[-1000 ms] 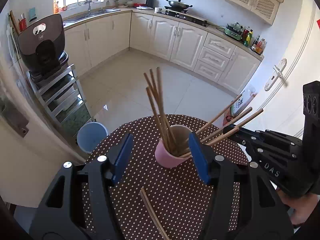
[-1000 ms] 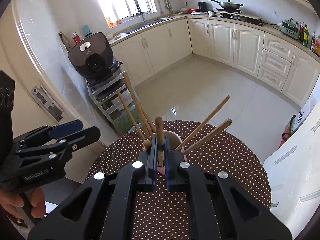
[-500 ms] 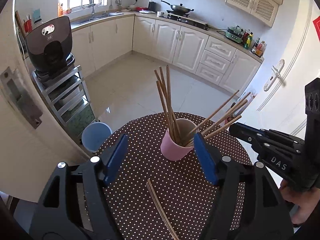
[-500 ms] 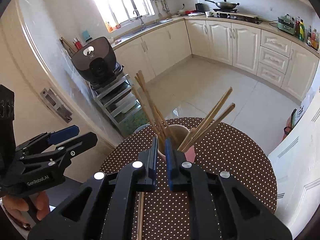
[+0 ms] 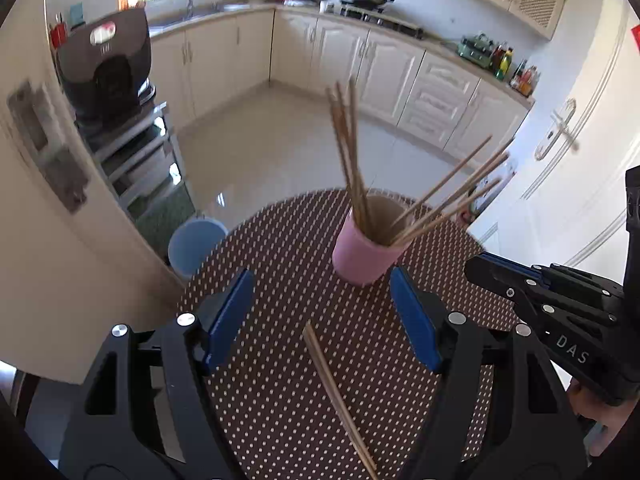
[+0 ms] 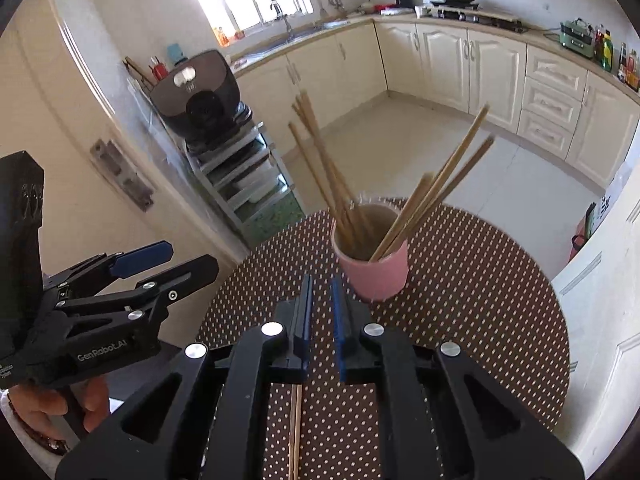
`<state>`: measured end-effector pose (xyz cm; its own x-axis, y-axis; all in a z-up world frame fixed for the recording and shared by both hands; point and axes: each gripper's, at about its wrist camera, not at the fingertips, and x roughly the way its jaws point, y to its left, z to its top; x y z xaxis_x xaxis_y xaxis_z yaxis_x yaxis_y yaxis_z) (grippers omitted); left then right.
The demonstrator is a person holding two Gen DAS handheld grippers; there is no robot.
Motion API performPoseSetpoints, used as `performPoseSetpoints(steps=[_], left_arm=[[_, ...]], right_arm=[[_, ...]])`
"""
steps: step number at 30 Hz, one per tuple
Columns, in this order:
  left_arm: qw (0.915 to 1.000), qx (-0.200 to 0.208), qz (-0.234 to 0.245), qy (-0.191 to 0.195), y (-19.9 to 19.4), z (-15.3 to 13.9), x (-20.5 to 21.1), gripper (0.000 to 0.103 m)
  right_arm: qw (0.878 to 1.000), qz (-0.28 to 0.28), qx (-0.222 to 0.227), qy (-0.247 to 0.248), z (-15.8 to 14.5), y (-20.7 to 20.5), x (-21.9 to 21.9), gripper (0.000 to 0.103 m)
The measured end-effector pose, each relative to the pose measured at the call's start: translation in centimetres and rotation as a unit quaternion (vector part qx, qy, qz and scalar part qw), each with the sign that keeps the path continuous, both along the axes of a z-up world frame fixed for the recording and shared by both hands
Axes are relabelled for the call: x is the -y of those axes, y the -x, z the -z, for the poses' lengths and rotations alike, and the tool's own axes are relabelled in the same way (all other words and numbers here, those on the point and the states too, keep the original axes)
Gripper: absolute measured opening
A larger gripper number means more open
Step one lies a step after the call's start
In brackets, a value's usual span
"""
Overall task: Organize utensils
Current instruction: 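Lower both open tools toward the remaining chopsticks on the table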
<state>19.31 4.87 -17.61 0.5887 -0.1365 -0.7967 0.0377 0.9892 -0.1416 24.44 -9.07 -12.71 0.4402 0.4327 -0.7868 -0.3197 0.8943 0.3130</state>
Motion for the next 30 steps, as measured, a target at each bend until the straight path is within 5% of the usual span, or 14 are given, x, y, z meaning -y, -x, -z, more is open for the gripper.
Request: performPoseSetpoints(steps=[6, 17, 30], left_arm=[[0.9982, -0.057, -0.017, 0.013, 0.1, 3.9, -1.9, 0.071], [0.9894, -0.126, -0.062, 0.036, 0.6, 9.7, -5.6, 0.071], [0.9824, -0.157, -0.086, 0.055, 1.1, 12.7, -7.0, 0.071]], right_arm=[[0.998, -0.023, -0.049, 0.019, 3.6, -0.2, -1.7, 0.022], [0.982, -0.075, -0.169, 0.035, 12.1, -1.1, -6.1, 0.022], [0.967, -0.106, -0.209, 0.095, 17.2, -2.3, -10.1, 0.022]])
